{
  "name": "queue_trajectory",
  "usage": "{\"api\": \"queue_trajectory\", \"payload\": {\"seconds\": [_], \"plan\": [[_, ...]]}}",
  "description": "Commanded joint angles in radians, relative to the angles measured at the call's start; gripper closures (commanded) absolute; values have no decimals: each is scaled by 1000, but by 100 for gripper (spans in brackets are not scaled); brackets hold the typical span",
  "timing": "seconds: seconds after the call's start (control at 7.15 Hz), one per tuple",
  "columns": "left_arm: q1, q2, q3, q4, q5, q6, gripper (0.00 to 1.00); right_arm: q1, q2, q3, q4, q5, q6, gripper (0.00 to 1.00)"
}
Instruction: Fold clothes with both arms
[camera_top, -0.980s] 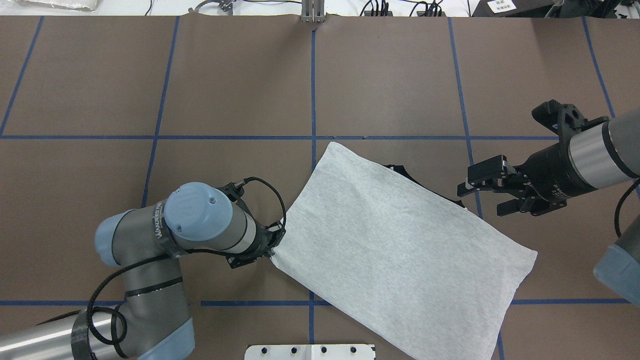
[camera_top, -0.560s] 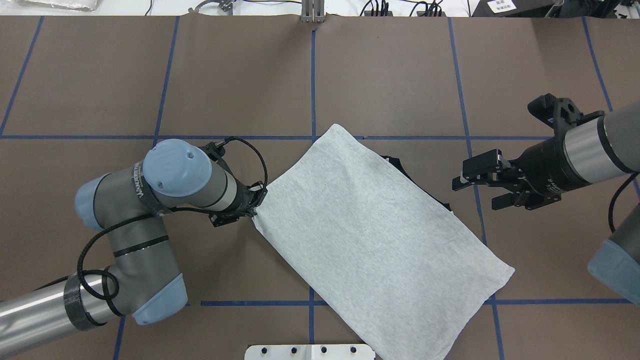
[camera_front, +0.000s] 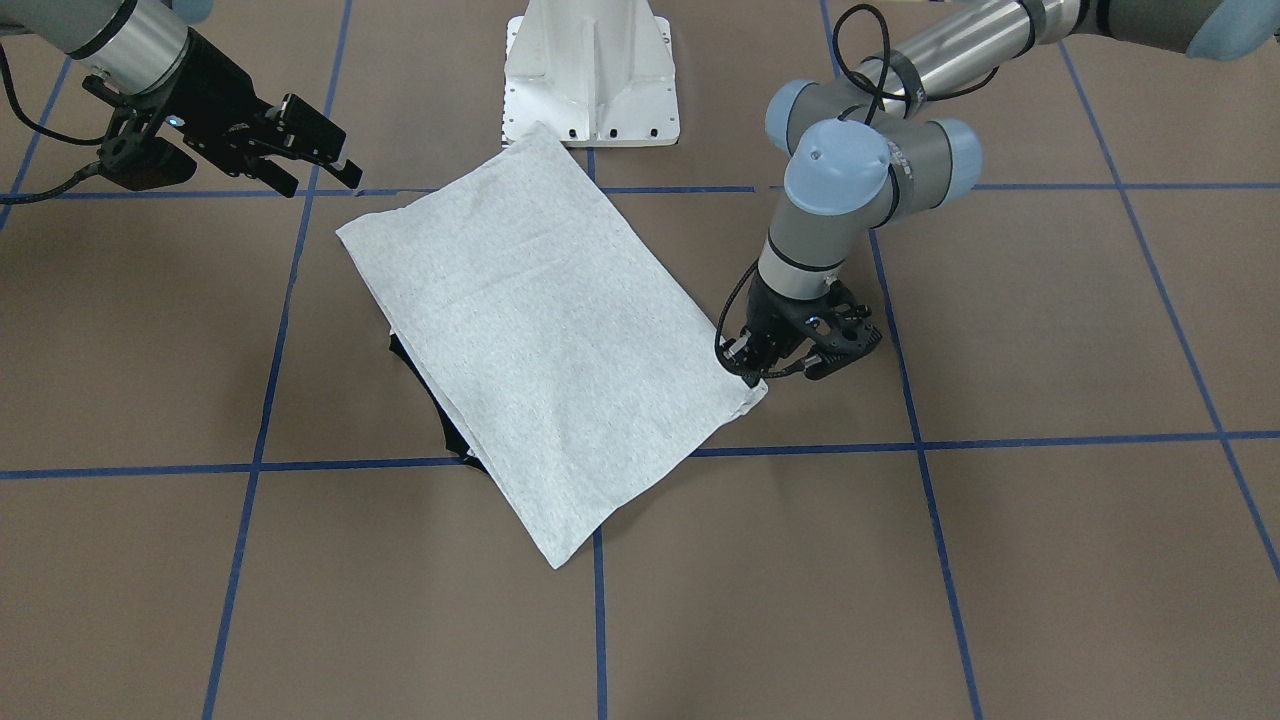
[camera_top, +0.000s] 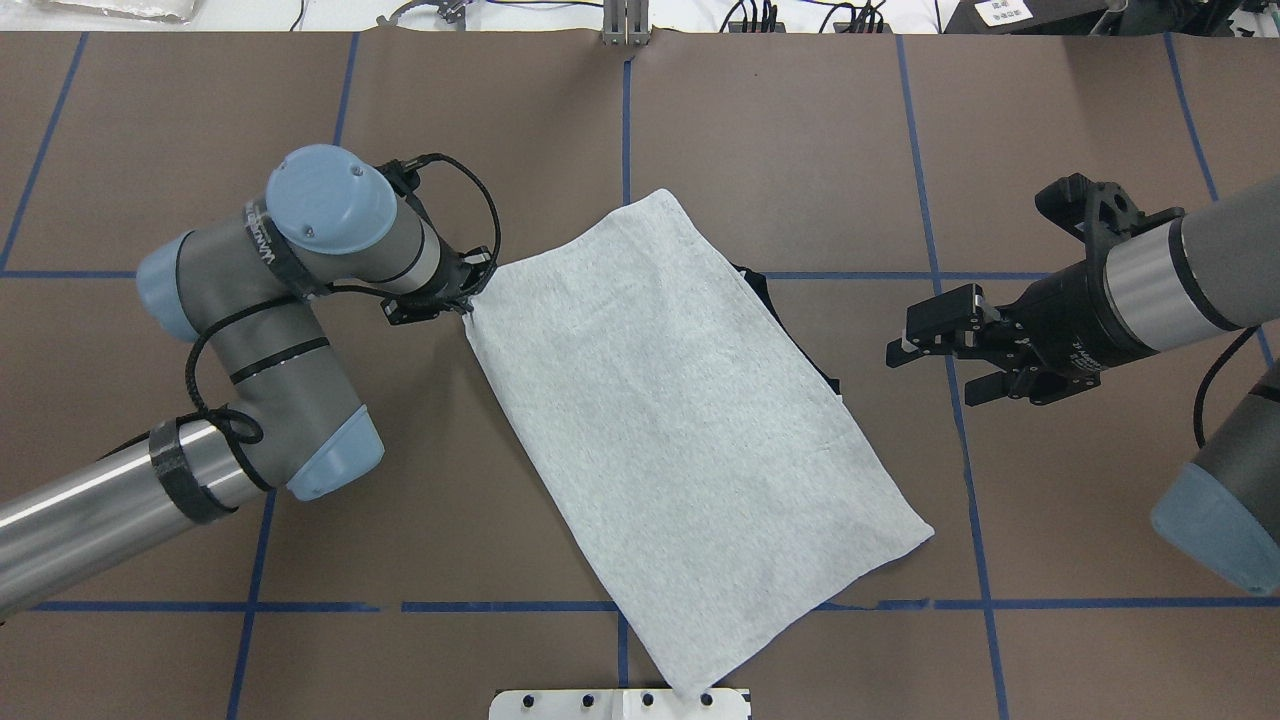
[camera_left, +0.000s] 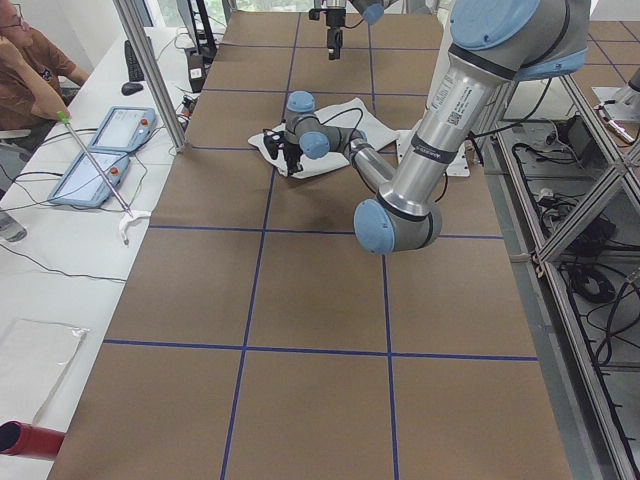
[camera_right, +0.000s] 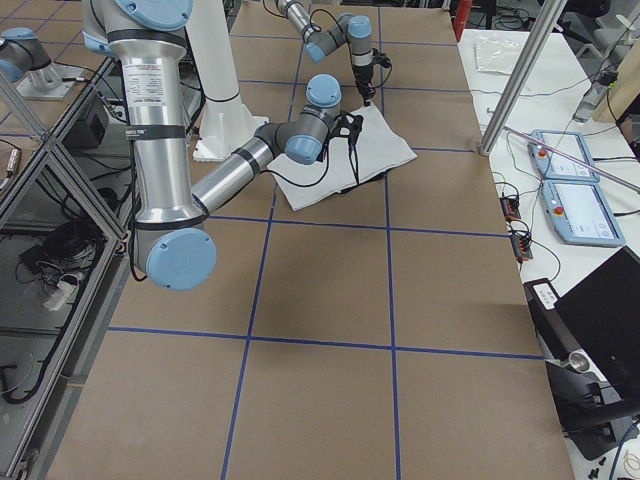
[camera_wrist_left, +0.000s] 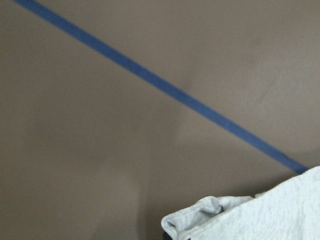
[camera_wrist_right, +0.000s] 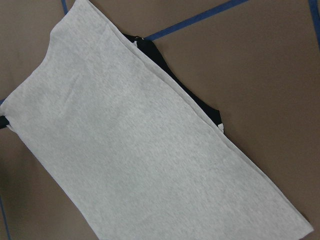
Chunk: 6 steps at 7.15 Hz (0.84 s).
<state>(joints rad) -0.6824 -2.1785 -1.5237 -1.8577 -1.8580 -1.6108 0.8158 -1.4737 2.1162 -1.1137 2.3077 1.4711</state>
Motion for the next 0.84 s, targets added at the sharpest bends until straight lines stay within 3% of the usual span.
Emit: {"api": "queue_trajectory", "payload": {"seconds": [0.0, 0.14, 0.42, 0.7], "plan": [[-55, -49, 137, -116, 37, 70, 100, 0, 12, -7, 0, 1, 0, 0], [-66, -85, 178, -156, 72, 87, 100, -1, 10, -8, 0, 1, 0, 0], [-75, -211, 365, -304, 100, 92, 100, -1, 10, -10, -2, 1, 0, 0], [-85, -257, 469, -447, 172, 94, 100, -1, 10, -10, 0, 1, 0, 0]]}}
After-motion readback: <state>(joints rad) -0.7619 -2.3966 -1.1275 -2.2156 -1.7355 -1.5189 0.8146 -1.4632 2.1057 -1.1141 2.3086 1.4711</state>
